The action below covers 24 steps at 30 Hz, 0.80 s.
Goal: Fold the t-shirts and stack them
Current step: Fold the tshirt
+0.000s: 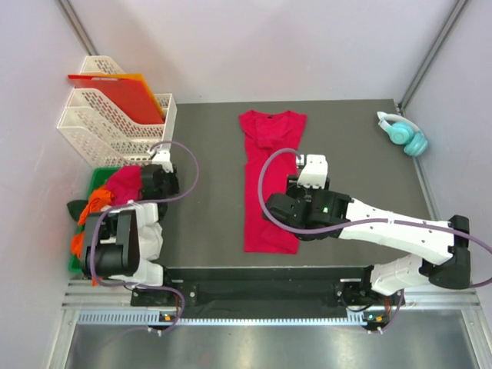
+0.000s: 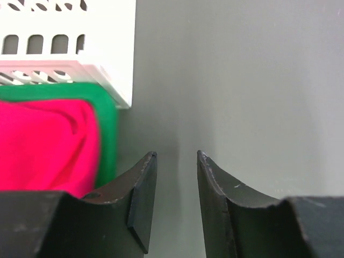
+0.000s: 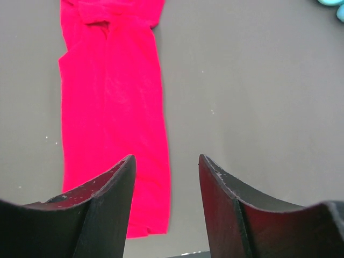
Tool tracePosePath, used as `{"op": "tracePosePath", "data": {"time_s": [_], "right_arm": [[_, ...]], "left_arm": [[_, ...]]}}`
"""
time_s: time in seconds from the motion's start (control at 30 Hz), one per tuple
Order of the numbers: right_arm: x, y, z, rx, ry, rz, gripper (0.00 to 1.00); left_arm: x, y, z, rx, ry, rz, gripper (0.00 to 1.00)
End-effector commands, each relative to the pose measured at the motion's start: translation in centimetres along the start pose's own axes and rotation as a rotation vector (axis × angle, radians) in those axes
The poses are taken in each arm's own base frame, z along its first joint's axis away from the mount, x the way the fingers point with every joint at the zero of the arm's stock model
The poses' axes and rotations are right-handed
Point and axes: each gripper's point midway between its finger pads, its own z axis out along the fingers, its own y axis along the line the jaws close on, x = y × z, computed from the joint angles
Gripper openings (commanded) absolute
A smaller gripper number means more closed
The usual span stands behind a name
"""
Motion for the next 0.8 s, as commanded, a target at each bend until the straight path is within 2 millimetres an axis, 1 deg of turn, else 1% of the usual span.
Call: {"op": "tracePosePath", "data": {"time_s": [0.0,0.07,0.1,0.13,0.17,0.2,0.23,0.27,0.3,0.33,0.37,0.4,0.43,0.47,0.53,0.57,0.6,0.63,0.67,0.7,0.73,0.77], "right_arm": [[-1.4,0.6,0.1,0.02,-0.037,-0.026,0.52],[-1.1,0.9,0.5,0.025,-0.037,-0.029,0.51],[-1.0,1.2,0.7,0.028,-0.037,-0.029,0.52],[-0.9,1.3,0.7,0.031,-0.036,-0.029,0.52],[-1.0,1.3,0.7,0.033,-0.038,-0.022,0.52],[-0.9,1.2,0.8,0.04,-0.036,-0.026,0.52],[-0.9,1.2,0.8,0.041,-0.034,-0.02,0.52],[-0.8,1.1,0.8,0.044,-0.035,-0.022,0.52],[-0.8,1.0,0.9,0.046,-0.035,-0.021,0.52],[-0.7,0.8,1.1,0.055,-0.034,-0.021,0.52],[-0.5,0.6,1.3,0.061,-0.03,-0.024,0.52],[-0.5,0.7,1.5,0.06,-0.03,-0.018,0.53],[-0.5,0.4,1.8,0.069,-0.026,-0.027,0.53],[-0.2,0.4,2.0,0.071,-0.017,-0.033,0.53],[-0.3,0.4,2.6,0.071,-0.014,-0.037,0.53],[0.0,0.3,3.0,0.068,-0.004,-0.049,0.53],[-0.3,0.7,3.2,0.055,-0.008,-0.052,0.53],[-0.4,0.5,3.7,0.062,-0.006,-0.05,0.54],[-0.1,0.5,4.1,0.055,0.007,-0.06,0.53],[-0.6,0.7,4.4,0.037,-0.005,-0.054,0.54],[-0.8,0.5,4.8,0.042,-0.008,-0.041,0.54],[-0.8,0.8,5.2,0.014,-0.011,-0.009,0.54]], "left_arm": [[-4.9,-0.6,1.0,0.115,-0.163,-0.102,0.42],[-4.3,-1.3,1.2,0.156,-0.176,-0.085,0.43],[-3.3,-1.5,1.7,0.167,-0.154,-0.088,0.43],[-3.5,-1.4,2.0,0.16,-0.177,-0.092,0.44],[-3.1,-1.3,2.1,0.153,-0.197,-0.092,0.45],[-3.3,-1.4,2.0,0.162,-0.209,-0.086,0.45],[-3.0,-1.6,1.9,0.165,-0.194,-0.088,0.46],[-2.8,-1.6,1.5,0.164,-0.205,-0.082,0.54],[-3.3,-1.7,0.9,0.17,-0.241,-0.068,0.65],[-3.3,-2.2,0.3,0.188,-0.267,-0.051,0.89],[-3.0,-3.0,-0.9,0.198,-0.328,-0.003,0.99],[-2.0,-3.3,-1.4,0.202,-0.332,0.009,0.99],[-2.3,-3.6,-2.0,0.213,-0.386,0.021,0.99],[-3.3,-3.7,-3.0,0.211,-0.471,0.034,0.99],[-1.9,-3.7,-2.3,0.211,-0.39,0.021,0.99],[-1.3,-3.8,-1.4,0.219,-0.322,0.012,0.99],[-1.3,-3.8,-1.0,0.223,-0.291,0.008,0.99],[-1.6,-3.8,-1.1,0.224,-0.307,0.01,0.99],[-1.8,-3.6,-1.4,0.213,-0.332,0.012,0.99],[-2.2,-3.7,-1.4,0.216,-0.357,0.017,0.99],[-2.4,-3.7,-1.2,0.216,-0.368,0.02,0.99],[-2.8,-3.6,-1.5,0.213,-0.385,0.021,0.99]]}}
